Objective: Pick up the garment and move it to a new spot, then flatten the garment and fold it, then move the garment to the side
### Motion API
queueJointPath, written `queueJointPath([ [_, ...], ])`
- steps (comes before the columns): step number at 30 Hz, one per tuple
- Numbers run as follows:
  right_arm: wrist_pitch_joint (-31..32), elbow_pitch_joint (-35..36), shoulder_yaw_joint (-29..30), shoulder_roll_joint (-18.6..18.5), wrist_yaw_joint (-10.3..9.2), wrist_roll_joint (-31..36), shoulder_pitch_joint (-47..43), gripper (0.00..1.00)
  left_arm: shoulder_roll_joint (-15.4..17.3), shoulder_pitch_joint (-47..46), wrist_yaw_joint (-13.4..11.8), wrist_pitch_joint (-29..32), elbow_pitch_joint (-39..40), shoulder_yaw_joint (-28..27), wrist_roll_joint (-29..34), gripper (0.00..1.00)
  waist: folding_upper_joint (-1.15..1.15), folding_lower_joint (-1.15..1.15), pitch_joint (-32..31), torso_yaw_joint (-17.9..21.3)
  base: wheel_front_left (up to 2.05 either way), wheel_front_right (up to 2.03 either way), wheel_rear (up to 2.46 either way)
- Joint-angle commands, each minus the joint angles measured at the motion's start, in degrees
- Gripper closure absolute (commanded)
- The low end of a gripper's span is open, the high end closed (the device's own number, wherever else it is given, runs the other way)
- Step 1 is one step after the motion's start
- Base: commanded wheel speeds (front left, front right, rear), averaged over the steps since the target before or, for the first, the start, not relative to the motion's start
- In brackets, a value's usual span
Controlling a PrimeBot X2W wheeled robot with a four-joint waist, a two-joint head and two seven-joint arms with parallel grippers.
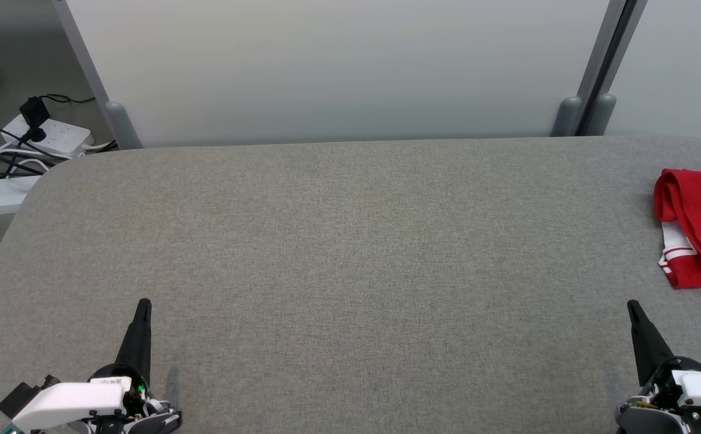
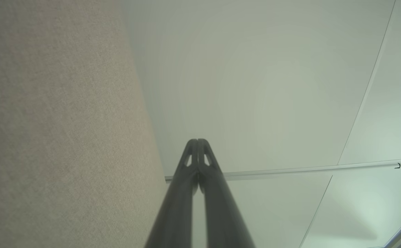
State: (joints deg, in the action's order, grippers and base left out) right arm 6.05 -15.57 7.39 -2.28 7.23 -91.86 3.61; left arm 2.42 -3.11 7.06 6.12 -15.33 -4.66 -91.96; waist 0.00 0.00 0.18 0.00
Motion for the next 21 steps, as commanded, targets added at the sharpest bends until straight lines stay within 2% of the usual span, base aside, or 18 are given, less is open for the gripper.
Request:
queueJointPath([
  [1, 0.44, 1.55, -0.87, -0.60, 0.25, -0.31, 2.57, 1.00, 0.45, -3.08, 0.43, 0.36, 1.30, -1.85, -0.21, 1.00, 0.00, 0.00, 0.00, 0.00, 0.00, 0.00, 0.00],
  [21, 0.44, 1.55, -0.87, -0.60, 0.25, -0.31, 2.57, 1.00, 0.45, -3.08, 0.43, 0.35, 1.30, -1.85, -0.21, 1.00, 0.00, 0.00, 0.00, 0.00, 0.00, 0.00, 0.00],
])
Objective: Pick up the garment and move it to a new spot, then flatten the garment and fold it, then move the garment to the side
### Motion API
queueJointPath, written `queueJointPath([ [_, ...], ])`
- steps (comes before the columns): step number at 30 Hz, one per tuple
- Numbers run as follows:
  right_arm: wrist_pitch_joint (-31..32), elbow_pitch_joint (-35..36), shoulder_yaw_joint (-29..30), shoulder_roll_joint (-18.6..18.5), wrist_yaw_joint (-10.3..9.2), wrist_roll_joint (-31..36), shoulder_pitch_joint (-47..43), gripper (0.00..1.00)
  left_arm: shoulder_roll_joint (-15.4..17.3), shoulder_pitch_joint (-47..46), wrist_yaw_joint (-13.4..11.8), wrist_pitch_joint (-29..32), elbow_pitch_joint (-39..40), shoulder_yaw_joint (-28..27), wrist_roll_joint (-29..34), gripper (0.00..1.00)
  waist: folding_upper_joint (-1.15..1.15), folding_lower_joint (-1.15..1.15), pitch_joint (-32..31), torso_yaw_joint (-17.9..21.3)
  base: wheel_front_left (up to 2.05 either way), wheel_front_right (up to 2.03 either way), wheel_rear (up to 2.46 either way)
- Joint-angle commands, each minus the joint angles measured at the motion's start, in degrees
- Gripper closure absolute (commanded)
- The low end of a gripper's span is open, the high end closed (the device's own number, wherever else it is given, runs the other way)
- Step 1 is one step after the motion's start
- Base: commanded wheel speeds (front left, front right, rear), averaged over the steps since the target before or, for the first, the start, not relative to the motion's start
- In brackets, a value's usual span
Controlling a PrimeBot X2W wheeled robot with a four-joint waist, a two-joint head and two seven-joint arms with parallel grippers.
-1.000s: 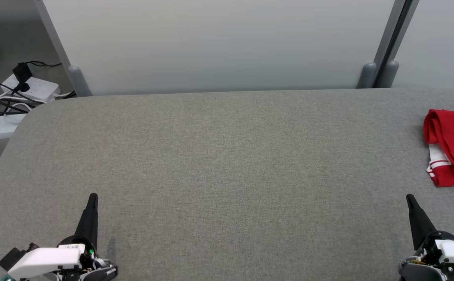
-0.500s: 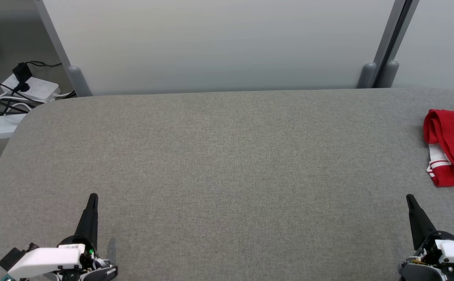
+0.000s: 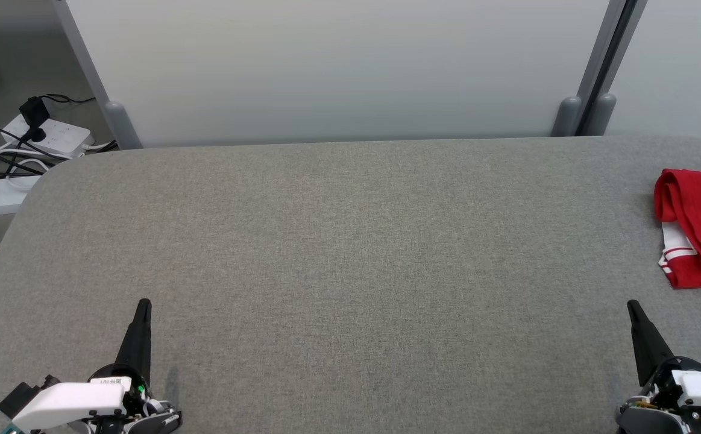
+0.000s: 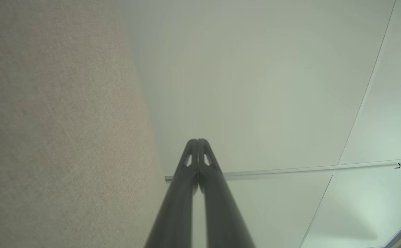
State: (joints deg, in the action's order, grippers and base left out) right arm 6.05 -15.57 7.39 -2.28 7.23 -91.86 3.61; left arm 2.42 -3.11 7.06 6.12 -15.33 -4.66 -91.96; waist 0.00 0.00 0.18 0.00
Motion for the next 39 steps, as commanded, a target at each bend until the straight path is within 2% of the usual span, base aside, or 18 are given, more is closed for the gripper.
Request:
queueJointPath([
  [1, 0.44, 1.55, -0.87, -0.60, 0.25, -0.31, 2.57, 1.00, 0.45, -3.08, 0.43, 0.35, 1.30, -1.85, -0.21, 1.00, 0.00, 0.00, 0.00, 0.00, 0.00, 0.00, 0.00],
  [39, 0.43, 1.55, -0.88, -0.60, 0.25, -0.31, 2.57, 1.00, 0.45, -3.08, 0.43, 0.35, 1.30, -1.84, -0.22, 1.00, 0.00, 0.00, 0.00, 0.00, 0.00, 0.00, 0.00],
])
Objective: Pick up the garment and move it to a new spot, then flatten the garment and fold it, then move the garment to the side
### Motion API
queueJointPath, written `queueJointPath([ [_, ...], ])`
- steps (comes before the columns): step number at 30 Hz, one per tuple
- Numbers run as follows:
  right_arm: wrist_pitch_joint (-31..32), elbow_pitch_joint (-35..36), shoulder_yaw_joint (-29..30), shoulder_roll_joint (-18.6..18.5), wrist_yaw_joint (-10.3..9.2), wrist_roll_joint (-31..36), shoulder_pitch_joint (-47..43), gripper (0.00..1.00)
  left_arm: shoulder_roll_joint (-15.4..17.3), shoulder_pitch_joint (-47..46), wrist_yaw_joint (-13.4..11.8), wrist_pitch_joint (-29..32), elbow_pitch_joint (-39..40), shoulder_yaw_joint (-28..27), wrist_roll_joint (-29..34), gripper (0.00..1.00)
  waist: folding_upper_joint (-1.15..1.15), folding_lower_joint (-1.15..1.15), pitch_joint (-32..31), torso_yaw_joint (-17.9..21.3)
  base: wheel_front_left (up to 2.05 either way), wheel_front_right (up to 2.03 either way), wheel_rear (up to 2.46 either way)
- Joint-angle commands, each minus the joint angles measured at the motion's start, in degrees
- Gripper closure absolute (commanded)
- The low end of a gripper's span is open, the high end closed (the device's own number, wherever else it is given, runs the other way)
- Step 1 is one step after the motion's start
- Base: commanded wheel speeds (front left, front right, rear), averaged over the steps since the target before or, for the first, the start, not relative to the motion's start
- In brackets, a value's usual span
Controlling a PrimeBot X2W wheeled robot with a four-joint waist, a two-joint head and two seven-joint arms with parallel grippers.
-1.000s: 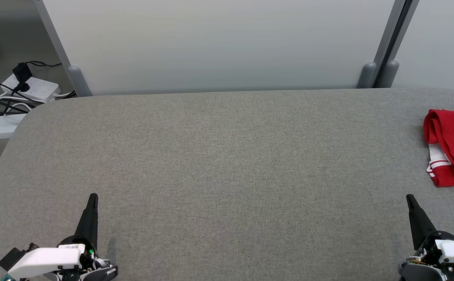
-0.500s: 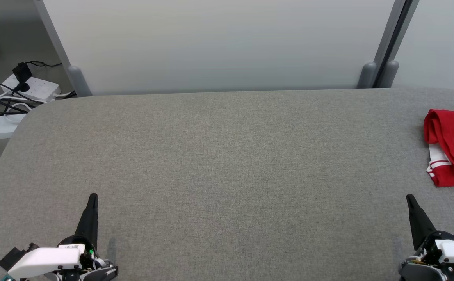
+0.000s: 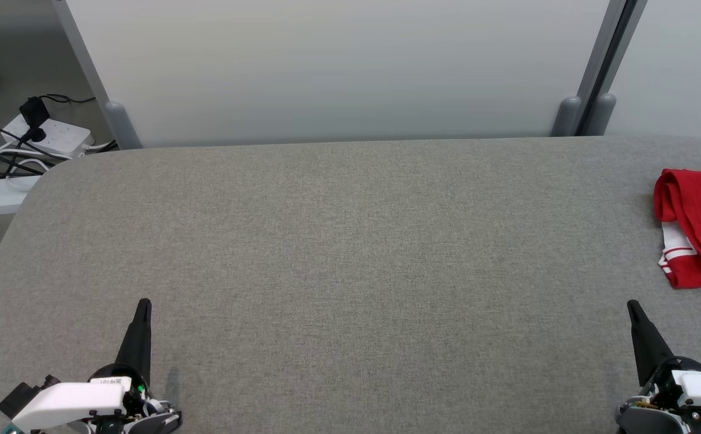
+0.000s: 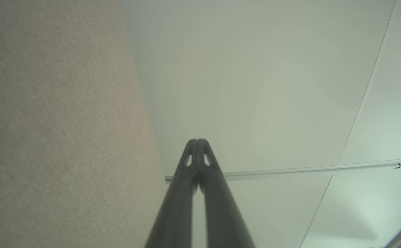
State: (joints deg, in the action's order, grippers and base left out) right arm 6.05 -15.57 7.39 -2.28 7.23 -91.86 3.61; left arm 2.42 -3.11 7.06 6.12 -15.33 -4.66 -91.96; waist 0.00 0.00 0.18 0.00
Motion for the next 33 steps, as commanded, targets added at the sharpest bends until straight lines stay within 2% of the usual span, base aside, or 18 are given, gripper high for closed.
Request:
queueJointPath([
  [1, 0.43, 1.55, -0.88, -0.60, 0.25, -0.31, 2.57, 1.00, 0.45, -3.08, 0.43, 0.35, 1.30, -1.84, -0.22, 1.00, 0.00, 0.00, 0.00, 0.00, 0.00, 0.00, 0.00],
  [33, 0.43, 1.55, -0.88, -0.60, 0.25, -0.31, 2.57, 1.00, 0.45, -3.08, 0.43, 0.35, 1.30, -1.84, -0.22, 1.00, 0.00, 0.00, 0.00, 0.00, 0.00, 0.00, 0.00],
])
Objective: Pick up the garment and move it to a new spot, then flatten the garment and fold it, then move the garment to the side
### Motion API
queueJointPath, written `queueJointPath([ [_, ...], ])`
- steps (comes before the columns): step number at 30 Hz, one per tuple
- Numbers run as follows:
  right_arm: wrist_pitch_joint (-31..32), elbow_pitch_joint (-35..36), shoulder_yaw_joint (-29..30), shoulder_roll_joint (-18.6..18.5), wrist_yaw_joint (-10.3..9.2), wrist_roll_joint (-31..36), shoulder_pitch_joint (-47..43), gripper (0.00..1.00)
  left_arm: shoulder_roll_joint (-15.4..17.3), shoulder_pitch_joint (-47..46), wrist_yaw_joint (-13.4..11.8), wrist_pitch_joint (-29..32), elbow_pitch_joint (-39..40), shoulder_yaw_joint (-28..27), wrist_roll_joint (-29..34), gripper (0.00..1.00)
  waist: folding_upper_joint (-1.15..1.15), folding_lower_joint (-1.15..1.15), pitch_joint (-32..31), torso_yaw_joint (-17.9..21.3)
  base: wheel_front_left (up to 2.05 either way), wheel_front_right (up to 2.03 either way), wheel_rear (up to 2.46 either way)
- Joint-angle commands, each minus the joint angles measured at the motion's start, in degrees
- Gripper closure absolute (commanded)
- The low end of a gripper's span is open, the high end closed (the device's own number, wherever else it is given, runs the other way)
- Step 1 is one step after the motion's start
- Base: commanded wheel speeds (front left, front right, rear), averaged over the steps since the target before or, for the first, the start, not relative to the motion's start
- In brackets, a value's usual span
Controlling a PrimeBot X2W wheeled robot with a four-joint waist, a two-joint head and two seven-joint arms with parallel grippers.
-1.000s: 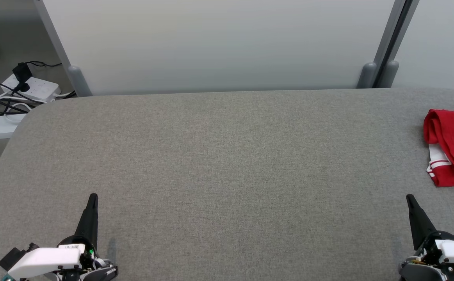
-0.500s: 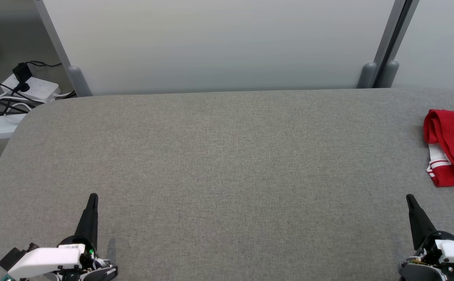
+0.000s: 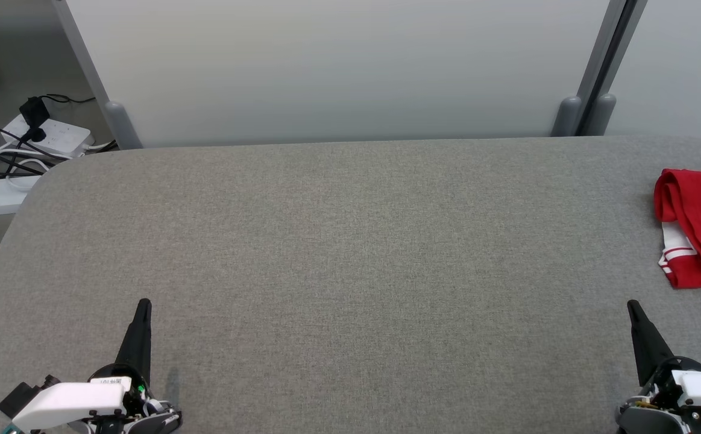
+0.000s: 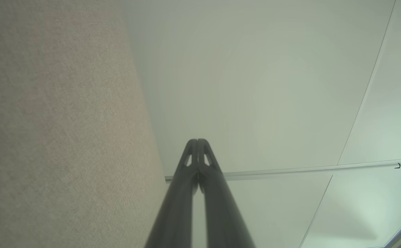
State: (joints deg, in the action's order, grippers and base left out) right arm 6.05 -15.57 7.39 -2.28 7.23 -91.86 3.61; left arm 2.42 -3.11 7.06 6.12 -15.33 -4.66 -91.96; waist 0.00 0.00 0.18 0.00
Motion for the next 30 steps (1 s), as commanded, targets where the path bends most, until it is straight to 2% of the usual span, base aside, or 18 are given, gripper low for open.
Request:
queueJointPath([
  [1, 0.43, 1.55, -0.88, -0.60, 0.25, -0.31, 2.57, 1.00, 0.45, -3.08, 0.43, 0.35, 1.30, -1.84, -0.22, 1.00, 0.00, 0.00, 0.00, 0.00, 0.00, 0.00, 0.00],
  [30, 0.43, 1.55, -0.88, -0.60, 0.25, -0.31, 2.57, 1.00, 0.45, -3.08, 0.43, 0.35, 1.30, -1.84, -0.22, 1.00, 0.00, 0.00, 0.00, 0.00, 0.00, 0.00, 0.00],
])
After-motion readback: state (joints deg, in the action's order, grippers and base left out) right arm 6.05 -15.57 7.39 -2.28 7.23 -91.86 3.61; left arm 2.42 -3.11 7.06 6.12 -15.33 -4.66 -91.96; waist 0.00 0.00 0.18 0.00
